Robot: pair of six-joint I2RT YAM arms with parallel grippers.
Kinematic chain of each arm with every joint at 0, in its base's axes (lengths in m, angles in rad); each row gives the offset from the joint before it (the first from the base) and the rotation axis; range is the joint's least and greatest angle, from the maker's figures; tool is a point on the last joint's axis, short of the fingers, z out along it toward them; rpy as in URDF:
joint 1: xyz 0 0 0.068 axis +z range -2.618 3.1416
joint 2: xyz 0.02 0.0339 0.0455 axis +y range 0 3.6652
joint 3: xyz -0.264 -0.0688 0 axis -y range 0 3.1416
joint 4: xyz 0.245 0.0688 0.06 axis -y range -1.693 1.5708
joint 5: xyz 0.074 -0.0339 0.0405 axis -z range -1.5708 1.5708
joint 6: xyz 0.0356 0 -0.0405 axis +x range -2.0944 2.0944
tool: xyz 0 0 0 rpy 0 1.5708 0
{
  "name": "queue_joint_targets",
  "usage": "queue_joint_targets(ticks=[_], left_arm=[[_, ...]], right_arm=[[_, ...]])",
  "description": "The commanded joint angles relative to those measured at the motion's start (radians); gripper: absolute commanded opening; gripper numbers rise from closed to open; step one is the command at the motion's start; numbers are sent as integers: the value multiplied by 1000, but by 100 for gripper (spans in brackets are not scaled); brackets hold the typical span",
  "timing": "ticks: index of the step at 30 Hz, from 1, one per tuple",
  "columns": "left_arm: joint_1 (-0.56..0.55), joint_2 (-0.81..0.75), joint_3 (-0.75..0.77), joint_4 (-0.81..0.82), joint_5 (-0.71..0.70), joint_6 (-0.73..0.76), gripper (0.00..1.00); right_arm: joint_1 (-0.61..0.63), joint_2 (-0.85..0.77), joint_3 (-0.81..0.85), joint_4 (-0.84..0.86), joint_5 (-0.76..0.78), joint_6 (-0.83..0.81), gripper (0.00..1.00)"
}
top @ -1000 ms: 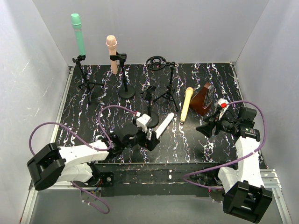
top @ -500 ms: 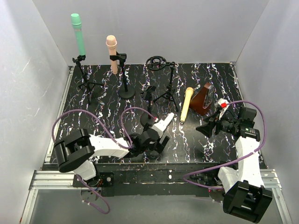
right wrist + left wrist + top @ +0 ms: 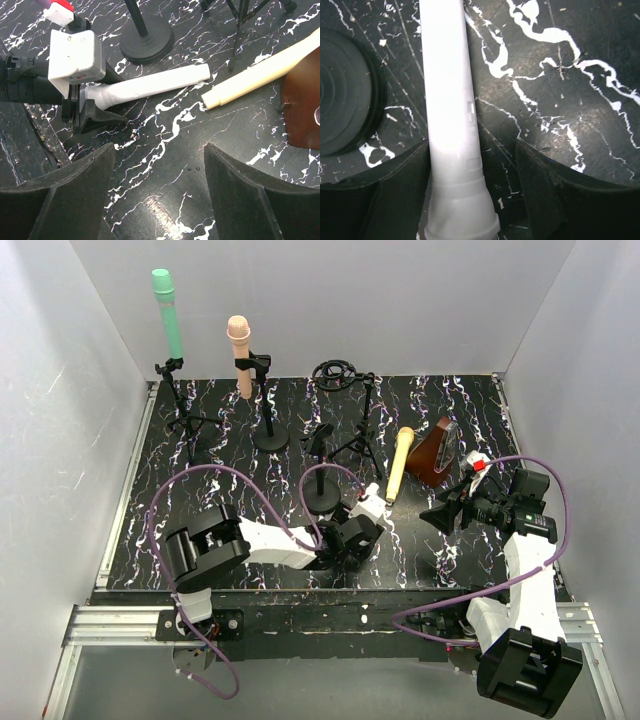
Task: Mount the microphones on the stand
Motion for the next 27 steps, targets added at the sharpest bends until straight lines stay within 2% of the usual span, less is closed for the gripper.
queue_joint_targets(ticks=[1, 6, 9, 14, 21, 27], left_arm=[[-10, 56, 50, -136, -1, -25, 62], [-10, 96, 93, -184, 56, -42, 49], [-10, 98, 99, -189, 104, -44, 34], [-10, 81, 106, -199, 205, -24, 2], [-10, -5, 110, -225, 324, 77, 0], [-10, -91, 122, -323, 455, 191, 0]], right_arm=[[-4, -13, 7, 16, -14, -20, 79], [-2, -18, 6, 14, -11, -25, 79], [-4, -18, 4, 13, -12, -28, 79], [-4, -19, 6, 9, -15, -30, 79], [-4, -19, 3, -3, -26, -51, 79], [-4, -25, -9, -63, -86, -149, 79]])
